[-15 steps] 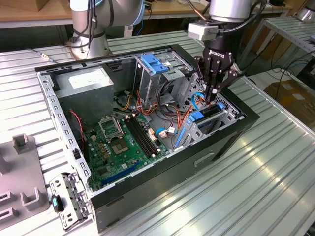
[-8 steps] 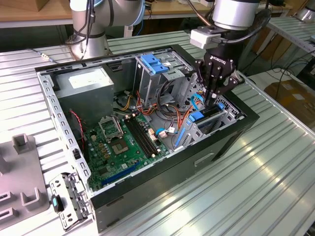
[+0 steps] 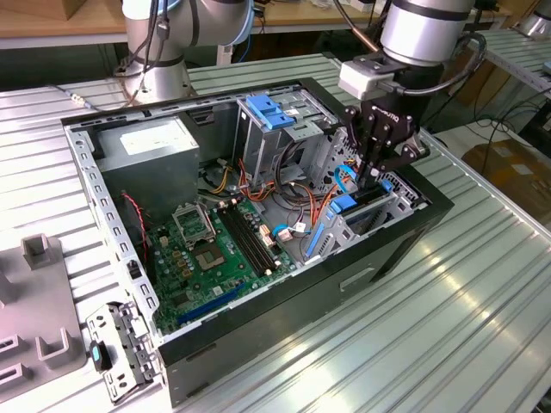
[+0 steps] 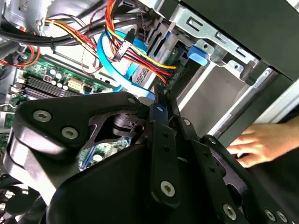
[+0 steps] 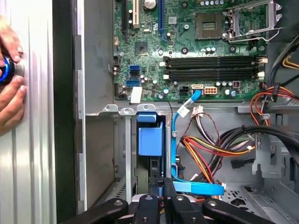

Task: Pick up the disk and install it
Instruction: 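Insert the second disk wire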

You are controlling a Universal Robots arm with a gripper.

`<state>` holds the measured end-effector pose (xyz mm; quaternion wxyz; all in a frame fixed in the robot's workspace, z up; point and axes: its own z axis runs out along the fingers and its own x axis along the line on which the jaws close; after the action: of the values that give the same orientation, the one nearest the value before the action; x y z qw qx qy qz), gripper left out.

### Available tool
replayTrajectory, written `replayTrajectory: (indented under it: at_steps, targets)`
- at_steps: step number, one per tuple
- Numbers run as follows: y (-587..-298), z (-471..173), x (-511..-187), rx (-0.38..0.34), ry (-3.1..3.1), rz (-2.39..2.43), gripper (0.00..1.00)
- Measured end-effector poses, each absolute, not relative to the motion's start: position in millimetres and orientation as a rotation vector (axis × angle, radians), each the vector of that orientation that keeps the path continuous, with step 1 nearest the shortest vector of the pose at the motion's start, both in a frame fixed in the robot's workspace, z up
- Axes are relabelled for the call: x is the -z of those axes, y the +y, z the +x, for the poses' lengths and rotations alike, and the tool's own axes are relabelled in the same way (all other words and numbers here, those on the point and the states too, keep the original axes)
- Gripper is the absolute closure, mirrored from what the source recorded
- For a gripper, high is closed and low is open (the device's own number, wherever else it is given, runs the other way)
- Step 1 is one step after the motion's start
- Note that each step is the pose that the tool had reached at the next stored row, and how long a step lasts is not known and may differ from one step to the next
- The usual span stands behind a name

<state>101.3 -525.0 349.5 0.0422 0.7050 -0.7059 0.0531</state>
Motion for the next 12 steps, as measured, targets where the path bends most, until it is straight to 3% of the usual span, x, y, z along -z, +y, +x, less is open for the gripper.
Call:
replayTrajectory:
  at_steps: [5,12]
  targets:
    - [-537.7,101.3,-348.9,-0.098,-2.202,2.195,0.84]
    - [-540.4,99.9,-346.7,-0.103,-2.218,2.209,0.84]
